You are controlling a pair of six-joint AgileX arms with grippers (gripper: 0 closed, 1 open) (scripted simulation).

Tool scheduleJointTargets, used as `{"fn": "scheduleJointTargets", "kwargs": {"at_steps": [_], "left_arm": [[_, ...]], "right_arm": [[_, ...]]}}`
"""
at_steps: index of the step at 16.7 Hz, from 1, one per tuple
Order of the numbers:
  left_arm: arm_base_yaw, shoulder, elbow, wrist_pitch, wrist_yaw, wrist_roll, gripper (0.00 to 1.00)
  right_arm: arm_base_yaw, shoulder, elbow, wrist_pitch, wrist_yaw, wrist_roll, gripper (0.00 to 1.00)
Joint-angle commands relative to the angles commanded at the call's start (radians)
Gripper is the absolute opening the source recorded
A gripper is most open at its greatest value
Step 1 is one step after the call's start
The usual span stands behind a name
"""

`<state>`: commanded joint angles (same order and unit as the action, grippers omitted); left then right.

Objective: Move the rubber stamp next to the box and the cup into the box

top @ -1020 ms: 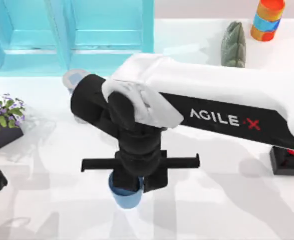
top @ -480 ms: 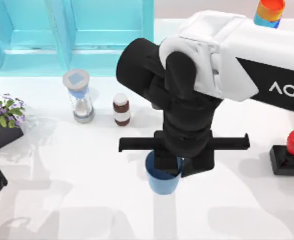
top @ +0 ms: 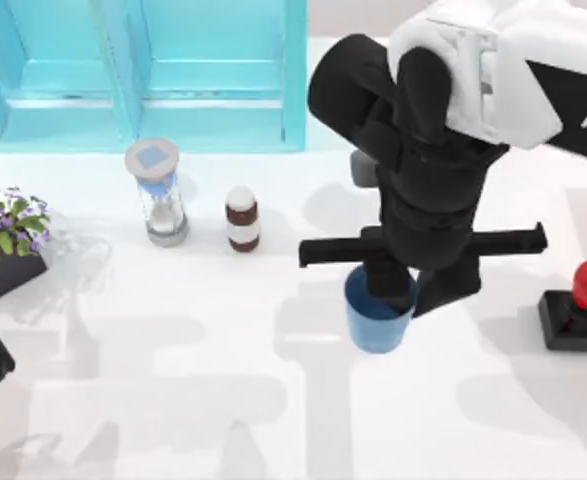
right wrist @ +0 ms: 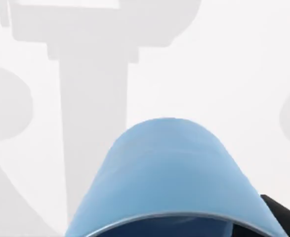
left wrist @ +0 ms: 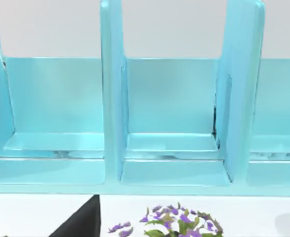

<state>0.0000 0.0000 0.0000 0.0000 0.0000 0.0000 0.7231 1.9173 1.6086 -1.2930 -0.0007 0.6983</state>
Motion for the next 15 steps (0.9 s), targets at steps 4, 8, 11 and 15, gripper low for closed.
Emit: {"fn": "scheduleJointTargets", "kwargs": {"at_steps": [4,8,11,15], "left_arm": [[0.0,0.0,0.0,0.0,0.0,0.0,1.0],[0.0,0.0,0.0,0.0,0.0,0.0,1.0],[0.0,0.0,0.0,0.0,0.0,0.0,1.0],[0.0,0.0,0.0,0.0,0.0,0.0,1.0]], "right_arm": [[-0.244,-0.037,-0.054,0.005,-0.005,-0.286,0.0],[-0.505,-0.091,-0.12,0.023,-0.01,-0.505,0.0],[-0.673,-0.13,-0.151,0.029,-0.015,-0.623,0.0],[-0.979,-0.172,-0.2,0.034,-0.021,-0.868,0.0]]}}
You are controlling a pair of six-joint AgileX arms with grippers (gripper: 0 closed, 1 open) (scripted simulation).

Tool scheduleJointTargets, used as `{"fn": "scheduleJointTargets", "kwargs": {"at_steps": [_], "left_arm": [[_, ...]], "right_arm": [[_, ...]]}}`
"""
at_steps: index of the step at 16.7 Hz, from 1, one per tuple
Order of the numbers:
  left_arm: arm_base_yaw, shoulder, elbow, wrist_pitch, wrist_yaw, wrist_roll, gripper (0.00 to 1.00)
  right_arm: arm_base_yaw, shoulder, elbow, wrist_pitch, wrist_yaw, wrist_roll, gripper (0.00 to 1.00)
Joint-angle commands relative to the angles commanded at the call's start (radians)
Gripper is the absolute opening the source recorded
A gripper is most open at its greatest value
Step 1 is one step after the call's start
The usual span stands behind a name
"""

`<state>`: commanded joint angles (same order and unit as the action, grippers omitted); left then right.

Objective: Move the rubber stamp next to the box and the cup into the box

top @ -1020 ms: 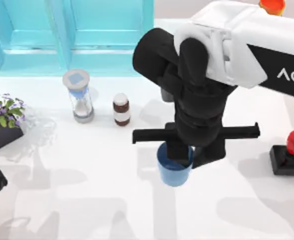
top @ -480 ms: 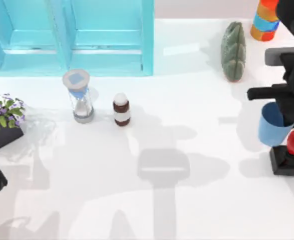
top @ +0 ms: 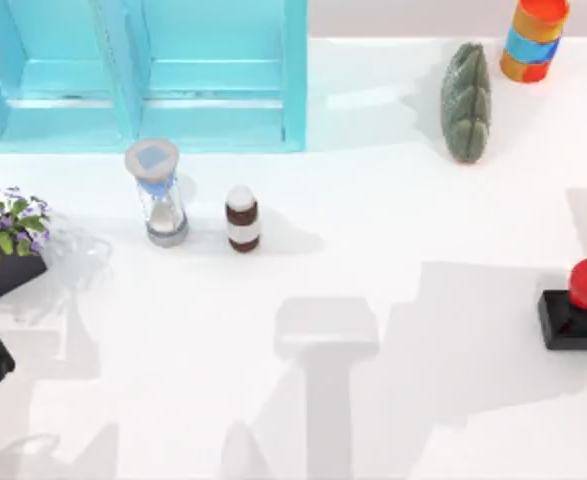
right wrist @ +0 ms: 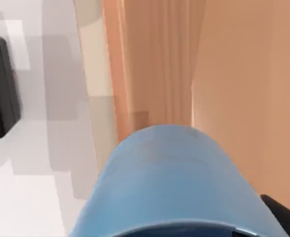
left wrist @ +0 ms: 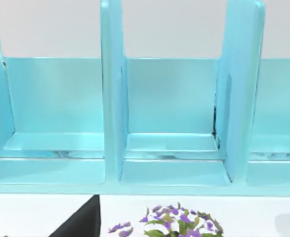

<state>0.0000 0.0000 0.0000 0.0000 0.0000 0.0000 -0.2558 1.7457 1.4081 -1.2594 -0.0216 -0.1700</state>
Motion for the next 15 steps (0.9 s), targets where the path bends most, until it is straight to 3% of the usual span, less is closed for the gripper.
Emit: {"fn": "scheduleJointTargets", "kwargs": {"at_steps": [4,7,15], "left_arm": [[0.0,0.0,0.0,0.0,0.0,0.0,1.0],[0.0,0.0,0.0,0.0,0.0,0.0,1.0],[0.0,0.0,0.0,0.0,0.0,0.0,1.0]], "right_arm": [[-0.28,-0.05,-0.081,0.02,-0.004,-0.314,0.0],[-0.409,-0.104,-0.155,0.047,-0.007,-0.471,0.0],[-0.461,-0.143,-0.192,0.069,-0.008,-0.54,0.0]]}}
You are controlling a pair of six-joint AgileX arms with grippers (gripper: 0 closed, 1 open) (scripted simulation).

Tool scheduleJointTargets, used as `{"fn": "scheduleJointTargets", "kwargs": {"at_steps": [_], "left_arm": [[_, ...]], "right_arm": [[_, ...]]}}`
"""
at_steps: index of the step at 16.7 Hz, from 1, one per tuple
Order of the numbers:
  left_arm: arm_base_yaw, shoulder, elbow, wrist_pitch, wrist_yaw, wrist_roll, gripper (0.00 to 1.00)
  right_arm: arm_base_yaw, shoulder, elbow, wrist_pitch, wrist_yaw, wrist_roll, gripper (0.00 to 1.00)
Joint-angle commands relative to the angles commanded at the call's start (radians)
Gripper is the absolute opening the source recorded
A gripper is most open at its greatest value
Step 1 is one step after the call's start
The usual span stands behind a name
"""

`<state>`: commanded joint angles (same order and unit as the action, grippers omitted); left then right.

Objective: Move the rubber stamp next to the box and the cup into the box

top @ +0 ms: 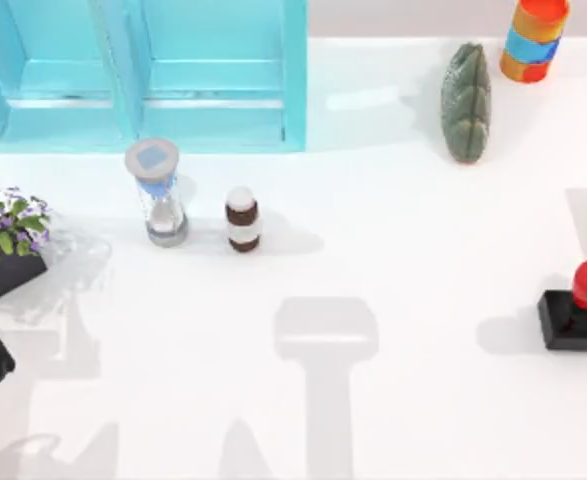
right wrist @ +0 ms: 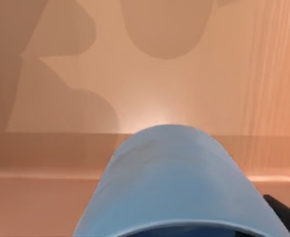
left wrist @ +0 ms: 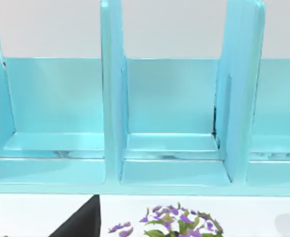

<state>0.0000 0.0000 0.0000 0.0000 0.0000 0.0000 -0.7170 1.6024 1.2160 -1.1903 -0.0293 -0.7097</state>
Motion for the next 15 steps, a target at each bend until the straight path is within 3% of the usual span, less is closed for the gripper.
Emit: {"fn": "scheduleJointTargets", "kwargs": {"at_steps": [15], "left_arm": [[0.0,0.0,0.0,0.0,0.0,0.0,1.0]], "right_arm": [[0.023,0.031,-0.184,0.225,-0.001,0.028,0.0]]}}
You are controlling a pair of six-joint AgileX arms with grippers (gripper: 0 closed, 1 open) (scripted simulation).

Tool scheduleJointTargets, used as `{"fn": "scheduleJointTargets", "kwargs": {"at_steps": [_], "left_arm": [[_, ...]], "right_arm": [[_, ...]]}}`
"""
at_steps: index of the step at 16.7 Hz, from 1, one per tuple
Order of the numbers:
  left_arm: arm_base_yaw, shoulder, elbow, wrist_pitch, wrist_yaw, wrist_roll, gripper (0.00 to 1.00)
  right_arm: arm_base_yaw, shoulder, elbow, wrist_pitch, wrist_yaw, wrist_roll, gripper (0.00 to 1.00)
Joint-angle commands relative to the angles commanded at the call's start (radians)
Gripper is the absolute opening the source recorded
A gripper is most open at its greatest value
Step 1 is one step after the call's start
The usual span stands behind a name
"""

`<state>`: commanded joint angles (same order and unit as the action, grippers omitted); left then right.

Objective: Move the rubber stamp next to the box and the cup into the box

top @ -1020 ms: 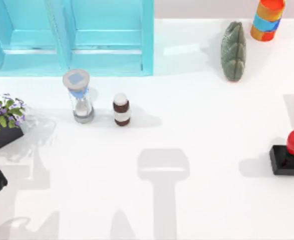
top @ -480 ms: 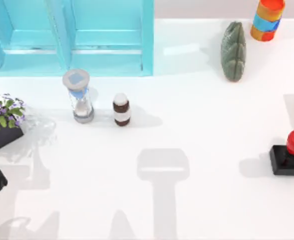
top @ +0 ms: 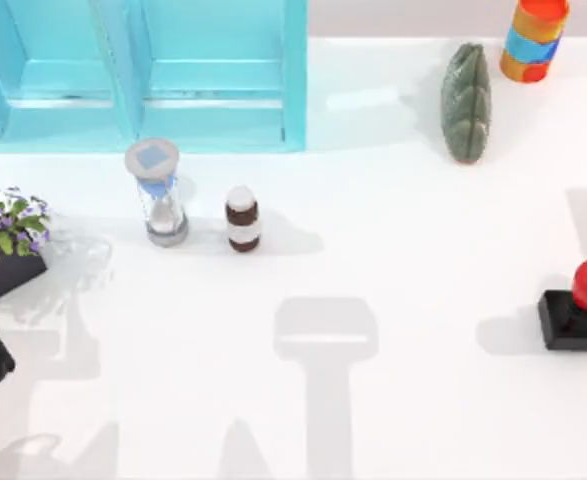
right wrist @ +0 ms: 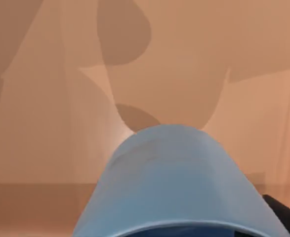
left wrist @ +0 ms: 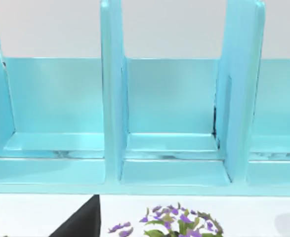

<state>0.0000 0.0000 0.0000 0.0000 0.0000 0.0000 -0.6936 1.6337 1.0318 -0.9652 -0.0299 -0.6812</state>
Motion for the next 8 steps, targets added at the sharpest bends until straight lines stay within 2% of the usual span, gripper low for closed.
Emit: {"fn": "scheduleJointTargets", "kwargs": {"at_steps": [6,8], "left_arm": [[0.0,0.0,0.0,0.0,0.0,0.0,1.0],[0.0,0.0,0.0,0.0,0.0,0.0,1.0]], "right_arm": [[0.005,0.01,-0.034,0.04,0.0,0.002,0.0],[0.005,0.01,-0.034,0.04,0.0,0.002,0.15]]}}
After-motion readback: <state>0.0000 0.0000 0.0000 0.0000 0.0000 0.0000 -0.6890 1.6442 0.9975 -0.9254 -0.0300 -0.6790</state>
